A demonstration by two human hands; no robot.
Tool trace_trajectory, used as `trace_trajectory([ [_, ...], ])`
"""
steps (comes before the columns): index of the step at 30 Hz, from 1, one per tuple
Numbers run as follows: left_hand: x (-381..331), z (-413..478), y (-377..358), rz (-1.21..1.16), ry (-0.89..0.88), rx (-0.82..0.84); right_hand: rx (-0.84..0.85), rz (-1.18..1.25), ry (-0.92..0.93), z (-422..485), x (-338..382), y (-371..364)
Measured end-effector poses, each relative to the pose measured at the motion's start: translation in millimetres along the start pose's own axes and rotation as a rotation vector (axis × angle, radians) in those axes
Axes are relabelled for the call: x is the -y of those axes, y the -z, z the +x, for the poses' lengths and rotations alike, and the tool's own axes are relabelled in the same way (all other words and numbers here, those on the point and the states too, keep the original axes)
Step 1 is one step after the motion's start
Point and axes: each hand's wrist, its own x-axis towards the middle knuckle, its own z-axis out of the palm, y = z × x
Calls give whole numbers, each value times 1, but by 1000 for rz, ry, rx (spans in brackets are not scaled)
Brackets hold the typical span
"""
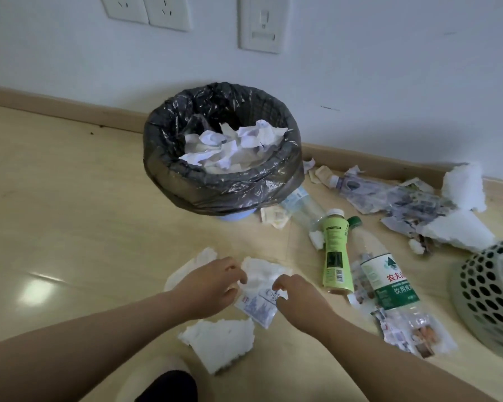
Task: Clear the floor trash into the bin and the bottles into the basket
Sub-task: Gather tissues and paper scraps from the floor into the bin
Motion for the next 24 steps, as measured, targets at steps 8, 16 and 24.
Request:
trace_trajectory([
  [8,21,-43,-31,231,42,72,-31,-353,107,-8,13,-50],
  [16,26,-39,-48,352,-71,167,-61,-447,94,-5,14,-66],
  [24,23,-31,-49,299,-98,-69,-18,-504,50,-23,9,-80],
])
